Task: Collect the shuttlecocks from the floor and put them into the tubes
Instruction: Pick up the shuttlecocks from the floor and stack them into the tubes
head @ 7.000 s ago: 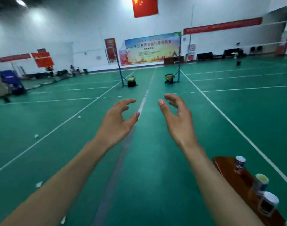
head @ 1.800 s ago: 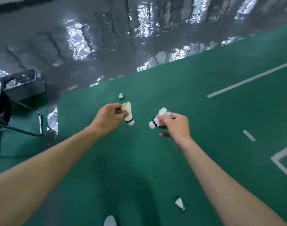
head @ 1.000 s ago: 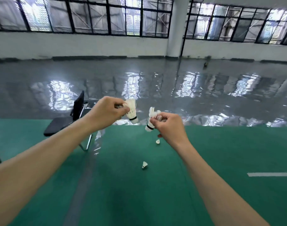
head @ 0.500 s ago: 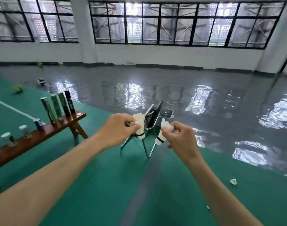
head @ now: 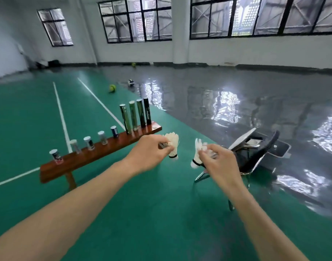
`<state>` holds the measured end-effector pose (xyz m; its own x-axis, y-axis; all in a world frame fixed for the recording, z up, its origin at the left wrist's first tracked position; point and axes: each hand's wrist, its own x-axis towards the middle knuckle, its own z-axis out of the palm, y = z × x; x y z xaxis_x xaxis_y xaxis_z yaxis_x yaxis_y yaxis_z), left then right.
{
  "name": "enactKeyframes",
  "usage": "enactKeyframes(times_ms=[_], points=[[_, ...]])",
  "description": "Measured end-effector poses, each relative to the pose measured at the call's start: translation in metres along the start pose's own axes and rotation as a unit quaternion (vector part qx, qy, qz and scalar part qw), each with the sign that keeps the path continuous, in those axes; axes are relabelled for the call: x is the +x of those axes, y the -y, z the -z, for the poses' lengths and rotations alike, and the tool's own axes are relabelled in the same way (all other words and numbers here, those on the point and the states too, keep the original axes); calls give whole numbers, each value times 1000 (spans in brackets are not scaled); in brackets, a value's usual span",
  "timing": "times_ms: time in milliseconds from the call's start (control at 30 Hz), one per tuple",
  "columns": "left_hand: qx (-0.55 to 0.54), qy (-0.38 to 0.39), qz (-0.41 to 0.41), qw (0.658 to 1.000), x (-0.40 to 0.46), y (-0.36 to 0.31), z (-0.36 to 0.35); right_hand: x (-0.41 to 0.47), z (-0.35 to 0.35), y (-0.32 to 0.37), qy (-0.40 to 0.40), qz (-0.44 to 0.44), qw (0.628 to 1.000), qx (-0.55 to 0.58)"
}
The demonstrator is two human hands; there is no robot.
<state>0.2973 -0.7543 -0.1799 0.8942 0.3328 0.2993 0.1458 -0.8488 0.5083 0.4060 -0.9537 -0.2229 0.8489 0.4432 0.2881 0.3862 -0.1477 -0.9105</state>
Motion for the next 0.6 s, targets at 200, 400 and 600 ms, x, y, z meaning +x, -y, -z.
enactKeyframes(times_ms=[200, 400, 600], points=[[72, -33, 35, 996, 84, 78, 23, 133, -75, -28, 70, 19, 996, 44], [85, -46, 71, 993, 180, 176, 34, 258, -173, -54, 140, 25, 988, 63], [129, 7, 74, 989, 292, 291, 33, 376, -251, -87, 144, 14, 989, 25]])
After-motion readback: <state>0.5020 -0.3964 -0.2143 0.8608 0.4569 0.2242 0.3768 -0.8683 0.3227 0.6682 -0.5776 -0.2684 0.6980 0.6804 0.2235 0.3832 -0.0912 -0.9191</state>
